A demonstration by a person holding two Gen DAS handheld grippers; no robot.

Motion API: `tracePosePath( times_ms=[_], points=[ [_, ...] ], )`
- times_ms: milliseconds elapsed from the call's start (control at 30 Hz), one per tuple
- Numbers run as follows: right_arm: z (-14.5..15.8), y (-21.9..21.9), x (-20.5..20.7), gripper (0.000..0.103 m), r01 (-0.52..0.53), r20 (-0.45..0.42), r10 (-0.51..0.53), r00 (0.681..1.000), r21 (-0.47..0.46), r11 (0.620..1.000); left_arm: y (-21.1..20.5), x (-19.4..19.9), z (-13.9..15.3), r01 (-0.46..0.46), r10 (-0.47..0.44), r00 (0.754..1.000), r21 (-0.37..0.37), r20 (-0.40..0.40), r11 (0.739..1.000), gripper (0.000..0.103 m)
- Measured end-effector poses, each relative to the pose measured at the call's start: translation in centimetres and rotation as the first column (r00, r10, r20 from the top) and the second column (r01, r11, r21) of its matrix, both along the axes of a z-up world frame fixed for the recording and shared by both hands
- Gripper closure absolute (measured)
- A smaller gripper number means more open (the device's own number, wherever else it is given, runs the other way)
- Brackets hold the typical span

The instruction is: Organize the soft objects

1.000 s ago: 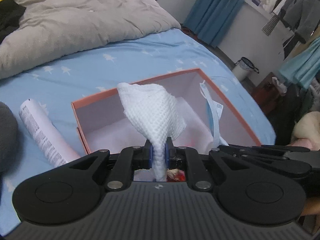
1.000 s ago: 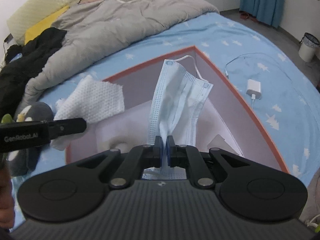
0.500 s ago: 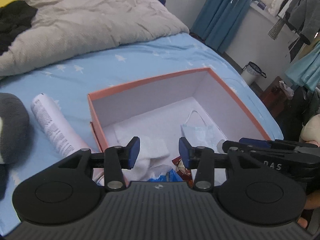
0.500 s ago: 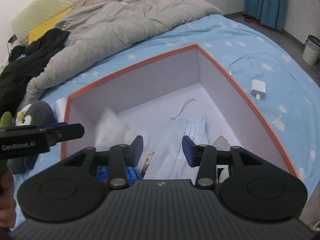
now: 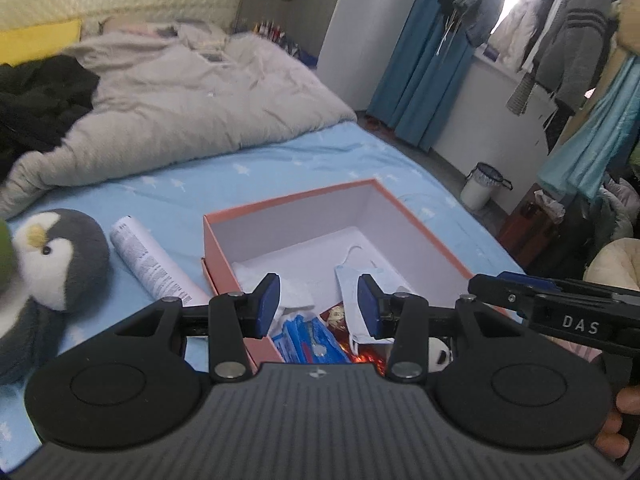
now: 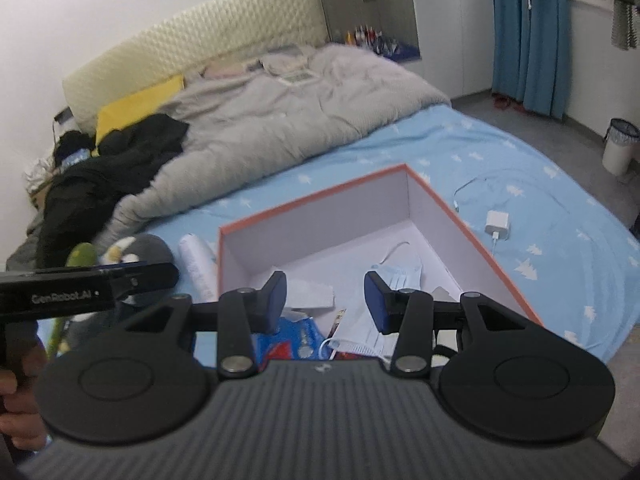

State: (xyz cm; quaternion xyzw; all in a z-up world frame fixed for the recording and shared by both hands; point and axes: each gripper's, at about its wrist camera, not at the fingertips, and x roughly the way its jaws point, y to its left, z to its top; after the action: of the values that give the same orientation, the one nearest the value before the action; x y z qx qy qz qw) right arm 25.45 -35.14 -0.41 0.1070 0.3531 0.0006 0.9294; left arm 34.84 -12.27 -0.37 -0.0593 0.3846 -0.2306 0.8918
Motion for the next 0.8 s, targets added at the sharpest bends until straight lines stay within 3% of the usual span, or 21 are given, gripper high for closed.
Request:
tracePosePath(
  times_ms=[467, 700, 800],
  points=[
    [5.4, 2.0, -11.7, 0.057, -0.03, 0.105, 0.029, 0.994, 0.009, 1.0, 3.0, -12.7, 6.8, 0.004, 0.002, 0.995, -0.055, 0.095, 0.998, 0.054],
    [6.1, 2.6, -15.5, 0.057, -0.021, 0.125, 0.02, 0.992, 0.008, 1.0, 3.1, -17.7, 8.2, 0.015, -0.009, 0.992, -0.046, 0.124, 0.999, 0.054],
    [6.4, 3.2, -16.9, 0.057, -0.001, 0.14, 0.007, 0.99, -0.039, 0.999, 2.9, -19.2, 8.3, 0.019, -0.014, 0.992, -0.033, 0.128, 0.999, 0.054]
  ],
)
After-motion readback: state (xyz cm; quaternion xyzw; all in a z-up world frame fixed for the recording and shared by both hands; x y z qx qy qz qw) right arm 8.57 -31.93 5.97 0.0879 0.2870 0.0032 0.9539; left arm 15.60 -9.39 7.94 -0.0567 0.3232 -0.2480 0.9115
